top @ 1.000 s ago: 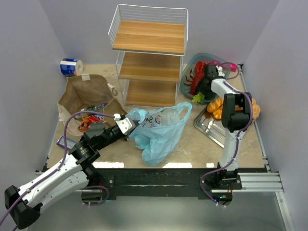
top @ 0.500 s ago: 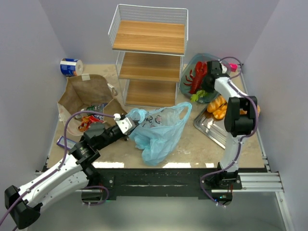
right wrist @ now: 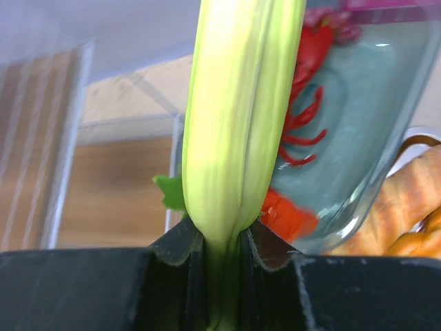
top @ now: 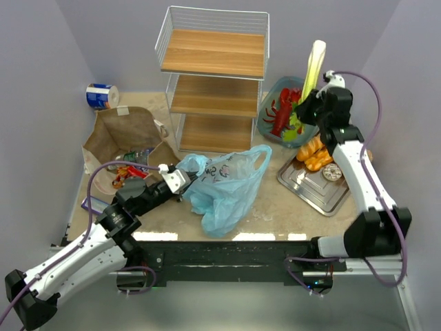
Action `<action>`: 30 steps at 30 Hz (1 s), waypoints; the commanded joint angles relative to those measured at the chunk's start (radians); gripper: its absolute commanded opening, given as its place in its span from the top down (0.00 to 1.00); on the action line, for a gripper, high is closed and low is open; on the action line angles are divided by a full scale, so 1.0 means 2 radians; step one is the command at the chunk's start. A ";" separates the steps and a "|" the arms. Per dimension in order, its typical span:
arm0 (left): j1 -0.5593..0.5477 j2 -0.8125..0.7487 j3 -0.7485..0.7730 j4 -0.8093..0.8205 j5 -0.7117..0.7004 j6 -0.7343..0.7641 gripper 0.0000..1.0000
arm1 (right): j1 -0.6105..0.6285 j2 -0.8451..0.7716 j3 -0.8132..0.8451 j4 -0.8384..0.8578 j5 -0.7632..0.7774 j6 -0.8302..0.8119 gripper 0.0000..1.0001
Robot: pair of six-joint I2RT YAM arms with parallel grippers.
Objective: Place the mixed food into the grocery bags and tie them
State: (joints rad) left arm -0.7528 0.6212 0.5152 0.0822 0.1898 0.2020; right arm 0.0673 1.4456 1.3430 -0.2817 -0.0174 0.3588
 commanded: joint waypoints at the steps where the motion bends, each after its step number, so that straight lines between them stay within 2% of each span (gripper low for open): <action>1: 0.004 -0.009 0.013 0.026 0.005 0.006 1.00 | 0.021 -0.122 -0.095 0.113 -0.085 -0.063 1.00; 3: 0.004 -0.009 0.013 0.026 0.007 0.005 1.00 | 0.032 -0.166 -0.113 0.115 -0.048 -0.079 1.00; 6: 0.004 -0.009 0.013 0.026 0.010 0.003 1.00 | 0.033 -0.170 -0.112 0.109 -0.018 -0.098 1.00; 8: 0.004 -0.011 0.013 0.026 0.011 0.003 1.00 | 0.032 -0.155 -0.098 0.087 -0.020 -0.103 1.00; 17: 0.004 -0.014 0.010 0.023 0.003 0.005 1.00 | 0.032 -0.178 -0.092 0.112 -0.048 -0.074 1.00; 25: 0.004 -0.016 0.009 0.023 0.007 0.005 1.00 | 0.032 -0.107 -0.039 0.045 -0.013 -0.056 1.00; 28: 0.004 -0.015 0.008 0.022 0.006 0.004 1.00 | 0.032 -0.111 -0.049 0.066 -0.038 -0.053 1.00; 30: 0.004 -0.017 0.007 0.022 0.006 0.006 1.00 | 0.033 -0.145 -0.090 0.102 -0.094 -0.058 1.00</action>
State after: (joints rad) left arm -0.7483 0.5991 0.5152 0.0875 0.1978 0.2020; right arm 0.1364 1.2415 1.2209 -0.1726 -0.0834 0.2333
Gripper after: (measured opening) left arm 0.018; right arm 0.194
